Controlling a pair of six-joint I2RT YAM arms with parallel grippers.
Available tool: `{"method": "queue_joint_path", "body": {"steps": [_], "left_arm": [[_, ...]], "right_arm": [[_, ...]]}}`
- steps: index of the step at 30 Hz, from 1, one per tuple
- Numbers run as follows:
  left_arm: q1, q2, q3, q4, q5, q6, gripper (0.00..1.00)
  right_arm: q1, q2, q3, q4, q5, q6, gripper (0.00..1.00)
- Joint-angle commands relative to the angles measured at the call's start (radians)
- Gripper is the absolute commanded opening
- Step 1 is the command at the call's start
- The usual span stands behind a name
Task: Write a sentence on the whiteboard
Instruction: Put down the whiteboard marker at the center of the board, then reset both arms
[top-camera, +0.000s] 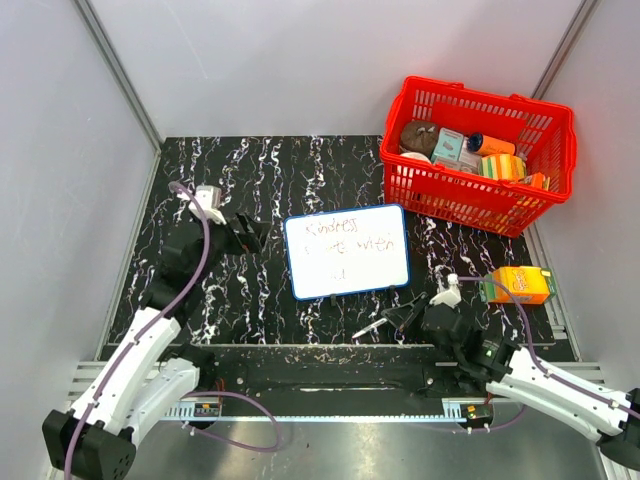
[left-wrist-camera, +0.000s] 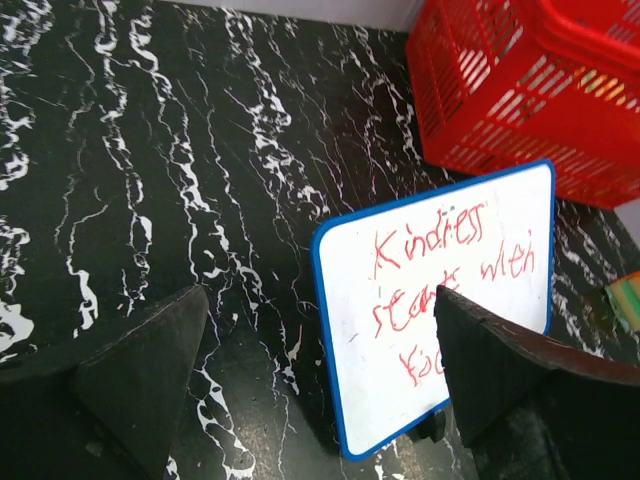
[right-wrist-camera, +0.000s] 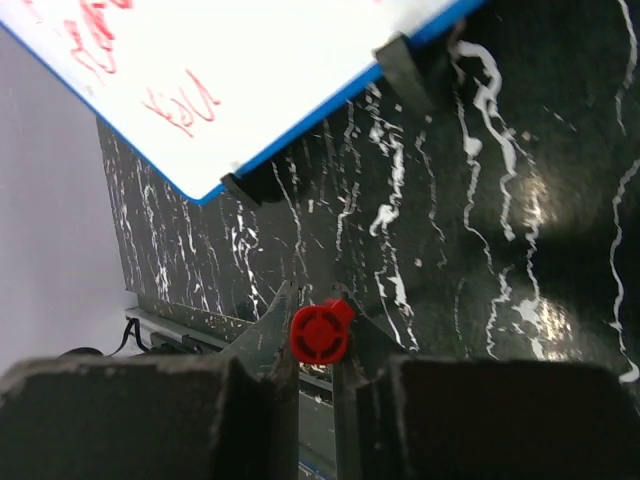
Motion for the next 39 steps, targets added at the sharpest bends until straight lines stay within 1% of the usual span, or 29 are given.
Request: {"method": "queue_joint_path", "body": {"steps": [1,3,6,9,10,13,14,16,17,19,20,23,24,27,29,30,33,34,35,36,39], "left_arm": [[-0.001,-0.048,0.089,-0.081,-0.121,-0.079,0.99],[-0.003,-0.045,0.121,-0.105,-0.156,-0.096,0.99],[-0.003,-0.028,0.164,-0.147,-0.156,-0.108,0.99],[-0.001,-0.015,0.193,-0.168,-0.152,-0.108,0.99],[-0.001,-0.013,0.198,-0.178,-0.152,-0.106,0.99],[-0.001,-0.01,0.21,-0.184,-0.15,-0.103,0.99],[-0.001,-0.011,0.213,-0.184,-0.15,-0.102,0.99],[-0.001,-0.013,0.214,-0.184,-0.144,-0.103,0.99],[-0.001,-0.013,0.218,-0.185,-0.144,-0.102,0.99],[-0.001,-0.013,0.221,-0.188,-0.144,-0.1,0.99],[-0.001,-0.01,0.224,-0.193,-0.144,-0.1,0.99],[-0.001,-0.004,0.233,-0.195,-0.144,-0.099,0.99],[-0.001,-0.001,0.236,-0.196,-0.144,-0.099,0.99],[-0.001,0.01,0.245,-0.205,-0.152,-0.096,0.99],[-0.001,0.013,0.244,-0.207,-0.155,-0.094,0.99],[-0.001,0.015,0.242,-0.205,-0.155,-0.093,0.99],[-0.001,0.022,0.239,-0.205,-0.163,-0.085,0.99],[-0.001,0.028,0.238,-0.205,-0.164,-0.083,0.99],[-0.001,0.033,0.234,-0.207,-0.166,-0.08,0.99],[-0.001,0.039,0.231,-0.208,-0.173,-0.082,0.99],[-0.001,0.058,0.227,-0.218,-0.202,-0.074,0.99]], "right_arm": [[-0.003,-0.023,-0.036,-0.012,-0.031,0.202,0.0],[-0.003,-0.021,-0.053,-0.028,-0.014,0.242,0.0],[-0.006,-0.017,-0.068,-0.054,0.018,0.294,0.01],[-0.003,-0.008,-0.068,-0.066,0.06,0.311,0.12],[-0.004,-0.007,-0.068,-0.068,0.069,0.311,0.2],[-0.004,0.003,-0.062,-0.072,0.098,0.314,0.33],[-0.004,0.008,-0.059,-0.074,0.101,0.314,0.42],[-0.004,0.02,-0.053,-0.075,0.103,0.317,0.51],[-0.003,0.025,-0.047,-0.074,0.1,0.317,0.61],[-0.004,0.037,-0.039,-0.078,0.097,0.314,0.7],[-0.004,0.042,-0.032,-0.081,0.097,0.314,0.77],[-0.004,0.052,-0.012,-0.089,0.1,0.3,0.86],[-0.003,0.051,-0.002,-0.088,0.103,0.291,0.93],[-0.004,0.052,0.044,-0.089,0.127,0.219,1.0],[-0.004,0.055,0.089,-0.095,0.16,0.146,1.0],[-0.004,0.068,0.111,-0.092,0.175,0.069,1.0],[-0.003,0.118,0.208,-0.088,0.256,-0.077,1.0],[-0.004,0.138,0.237,-0.088,0.279,-0.188,1.0],[-0.004,0.158,0.296,-0.085,0.325,-0.247,1.0],[-0.004,0.199,0.327,-0.075,0.35,-0.361,1.0],[-0.003,0.278,0.433,-0.059,0.443,-0.552,1.0]]}}
